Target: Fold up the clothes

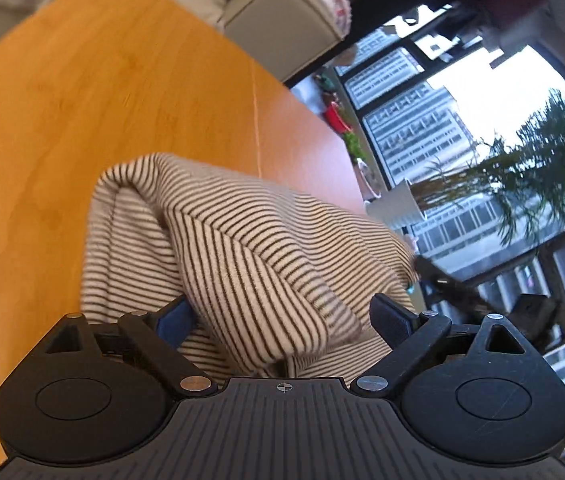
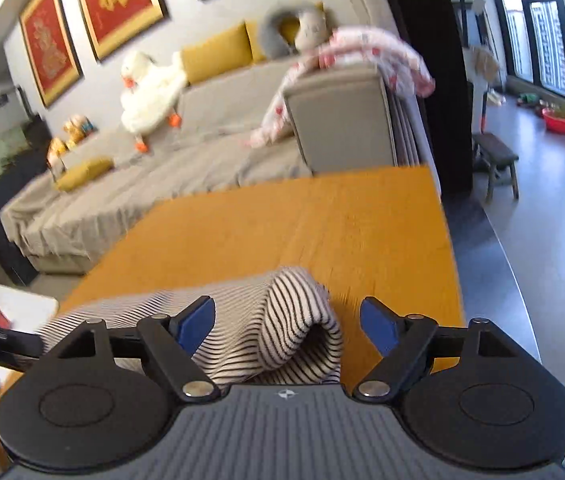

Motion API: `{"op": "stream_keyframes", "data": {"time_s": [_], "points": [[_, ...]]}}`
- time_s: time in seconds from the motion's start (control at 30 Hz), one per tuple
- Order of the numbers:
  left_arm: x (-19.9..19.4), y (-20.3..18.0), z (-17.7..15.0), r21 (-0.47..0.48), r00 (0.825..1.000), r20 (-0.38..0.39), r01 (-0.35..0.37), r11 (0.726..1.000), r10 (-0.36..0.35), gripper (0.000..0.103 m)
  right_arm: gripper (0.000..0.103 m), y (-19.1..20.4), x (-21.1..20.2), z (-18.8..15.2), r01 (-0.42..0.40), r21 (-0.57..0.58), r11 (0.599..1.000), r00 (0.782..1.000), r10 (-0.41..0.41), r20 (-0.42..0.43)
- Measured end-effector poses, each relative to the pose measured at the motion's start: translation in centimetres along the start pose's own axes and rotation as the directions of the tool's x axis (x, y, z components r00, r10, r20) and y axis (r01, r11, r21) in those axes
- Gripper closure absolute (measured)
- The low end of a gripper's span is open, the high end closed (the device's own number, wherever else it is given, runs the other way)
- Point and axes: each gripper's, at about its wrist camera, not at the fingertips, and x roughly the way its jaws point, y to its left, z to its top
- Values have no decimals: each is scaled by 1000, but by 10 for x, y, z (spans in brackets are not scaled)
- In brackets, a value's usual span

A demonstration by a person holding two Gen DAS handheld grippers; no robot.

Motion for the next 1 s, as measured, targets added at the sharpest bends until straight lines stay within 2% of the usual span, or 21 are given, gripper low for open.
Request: {"op": "stream_keyframes", "data": {"time_s": [0.03,0.1,0.13,0.27,0.3,0.33,0.37,0.43,0.57,0.67,0.83,0.93,1.0], "points": [[1,2,1,-8,1000,-2,5,1000,-5,10,25,3,12,-4,15,-7,1000,1000,-15,-18],[2,5,3,3,1000,-3,12,1000,-12,18,41,7,25,-10,23,-28,999,999,-25,-48],[3,5,4,10,1000,-5,16,1000,-16,22,55,8,26,-15,1,-31,1000,998,-3,-61],[12,8,14,27,1000,-11,21,999,-20,26,72,20,18,-24,-31,-80,996,997,26,-73],[15,6,18,40,1000,-8,19,999,-18,41,73,22,16,-23,-36,-82,996,997,30,-71],[17,3,24,48,1000,-2,16,999,-16,49,76,22,15,-20,-40,-72,997,997,36,-65],[19,0,30,56,1000,4,13,998,-14,53,78,22,14,-16,-45,-63,997,997,42,-59],[13,-13,42,95,999,33,15,995,-18,63,80,24,5,-11,-66,-48,997,997,64,-39],[-25,-43,36,242,996,71,29,970,-47,63,80,32,-23,-6,-121,-27,992,993,121,12],[-50,-48,10,311,997,62,32,950,-54,63,80,38,-51,-20,-162,-24,987,986,162,29],[-66,-29,-43,326,999,31,4,945,-15,63,80,45,-79,-56,-177,-26,984,984,177,25],[-63,-16,-62,320,999,26,-34,947,27,61,79,51,-70,-81,-127,-65,990,992,125,-22],[-58,-9,-67,310,997,27,-78,948,73,59,74,56,-64,-98,-94,-92,991,995,89,-53]]}}
